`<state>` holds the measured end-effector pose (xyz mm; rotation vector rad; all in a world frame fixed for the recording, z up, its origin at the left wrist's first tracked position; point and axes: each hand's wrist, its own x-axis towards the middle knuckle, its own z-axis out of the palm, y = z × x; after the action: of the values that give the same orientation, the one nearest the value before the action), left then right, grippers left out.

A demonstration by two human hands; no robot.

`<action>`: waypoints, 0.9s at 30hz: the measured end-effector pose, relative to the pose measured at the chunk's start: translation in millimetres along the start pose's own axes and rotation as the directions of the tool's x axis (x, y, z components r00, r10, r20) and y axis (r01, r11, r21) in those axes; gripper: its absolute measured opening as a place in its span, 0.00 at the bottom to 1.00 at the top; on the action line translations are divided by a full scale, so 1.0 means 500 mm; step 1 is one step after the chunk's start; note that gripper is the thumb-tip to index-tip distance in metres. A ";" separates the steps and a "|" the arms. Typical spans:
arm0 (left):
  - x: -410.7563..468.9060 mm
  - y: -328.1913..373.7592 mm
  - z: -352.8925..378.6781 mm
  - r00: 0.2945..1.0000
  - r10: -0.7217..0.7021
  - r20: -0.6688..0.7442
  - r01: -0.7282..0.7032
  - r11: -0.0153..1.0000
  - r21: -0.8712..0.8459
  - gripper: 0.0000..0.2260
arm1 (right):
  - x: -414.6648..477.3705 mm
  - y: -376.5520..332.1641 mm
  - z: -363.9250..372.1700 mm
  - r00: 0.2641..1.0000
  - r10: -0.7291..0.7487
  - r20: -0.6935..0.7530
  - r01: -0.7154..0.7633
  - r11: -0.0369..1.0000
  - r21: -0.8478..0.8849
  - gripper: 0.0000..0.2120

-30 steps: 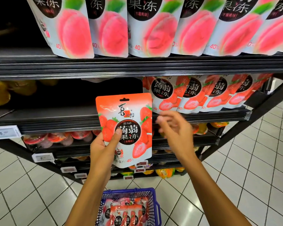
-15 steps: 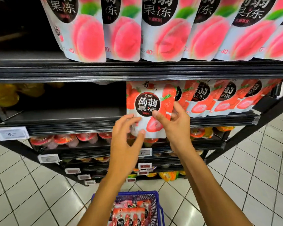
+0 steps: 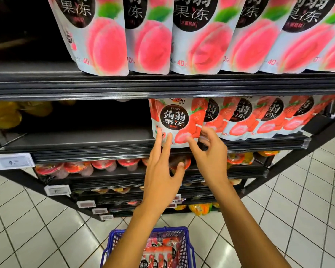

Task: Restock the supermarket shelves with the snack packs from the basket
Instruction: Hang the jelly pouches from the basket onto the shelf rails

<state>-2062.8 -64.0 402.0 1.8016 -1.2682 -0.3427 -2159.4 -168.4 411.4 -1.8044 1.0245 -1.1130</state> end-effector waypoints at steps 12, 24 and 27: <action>0.051 -0.014 -0.010 0.996 -0.086 -0.012 0.087 0.996 0.034 0.36 | 0.010 0.015 0.036 0.981 0.098 -0.167 -0.136 0.962 -0.235 0.09; 0.039 0.003 0.027 0.999 -0.008 -0.047 0.006 0.999 -0.035 0.36 | 0.006 0.020 0.005 0.966 0.132 -0.221 -0.171 0.971 -0.168 0.08; 0.037 0.005 0.028 0.998 0.005 -0.064 -0.007 0.999 -0.044 0.35 | 0.003 0.019 0.002 0.970 0.128 -0.208 -0.157 0.979 -0.130 0.07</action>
<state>-2065.2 -87.3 400.3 1.7578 -1.2122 -0.3046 -2160.5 -173.3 402.9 -1.7248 1.3634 -1.1727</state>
